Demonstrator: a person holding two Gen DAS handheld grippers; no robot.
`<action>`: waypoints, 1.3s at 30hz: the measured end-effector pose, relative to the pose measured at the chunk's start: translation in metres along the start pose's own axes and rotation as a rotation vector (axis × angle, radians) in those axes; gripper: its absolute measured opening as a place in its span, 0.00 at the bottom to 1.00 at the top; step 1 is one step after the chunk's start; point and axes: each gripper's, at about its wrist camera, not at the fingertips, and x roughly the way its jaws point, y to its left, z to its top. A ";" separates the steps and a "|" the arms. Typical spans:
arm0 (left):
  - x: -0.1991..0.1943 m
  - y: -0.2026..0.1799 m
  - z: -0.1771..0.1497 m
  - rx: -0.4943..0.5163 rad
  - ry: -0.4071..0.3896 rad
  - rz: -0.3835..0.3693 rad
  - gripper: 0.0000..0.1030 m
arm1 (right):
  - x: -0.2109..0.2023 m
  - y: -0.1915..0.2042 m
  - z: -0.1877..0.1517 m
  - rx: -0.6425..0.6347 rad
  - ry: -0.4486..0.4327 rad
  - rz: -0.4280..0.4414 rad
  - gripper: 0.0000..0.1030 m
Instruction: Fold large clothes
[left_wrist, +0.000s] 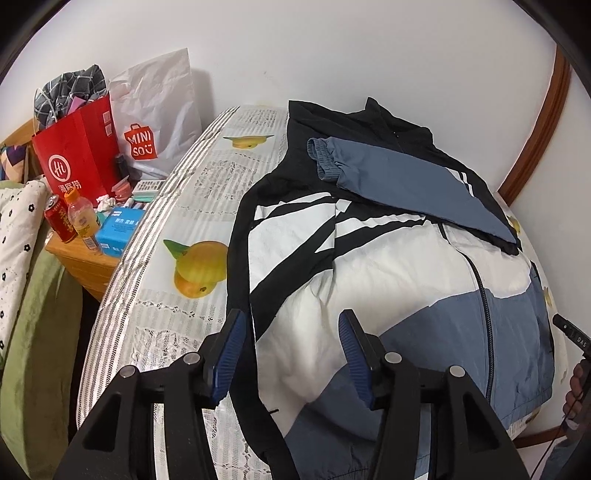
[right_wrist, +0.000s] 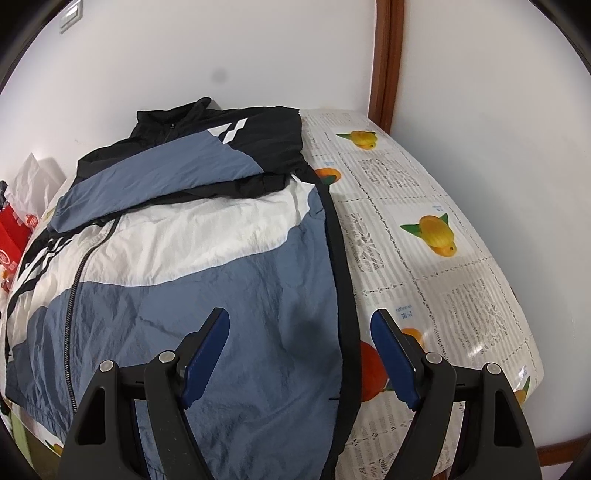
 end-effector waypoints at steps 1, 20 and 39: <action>0.001 0.000 0.000 0.001 0.003 0.002 0.48 | 0.001 -0.001 0.000 0.004 0.003 0.002 0.76; 0.011 0.018 -0.008 -0.023 0.038 0.044 0.53 | 0.005 -0.001 -0.006 -0.004 -0.002 -0.015 0.76; 0.033 0.009 -0.028 0.044 0.094 0.059 0.53 | 0.026 -0.019 -0.032 0.021 0.049 0.002 0.76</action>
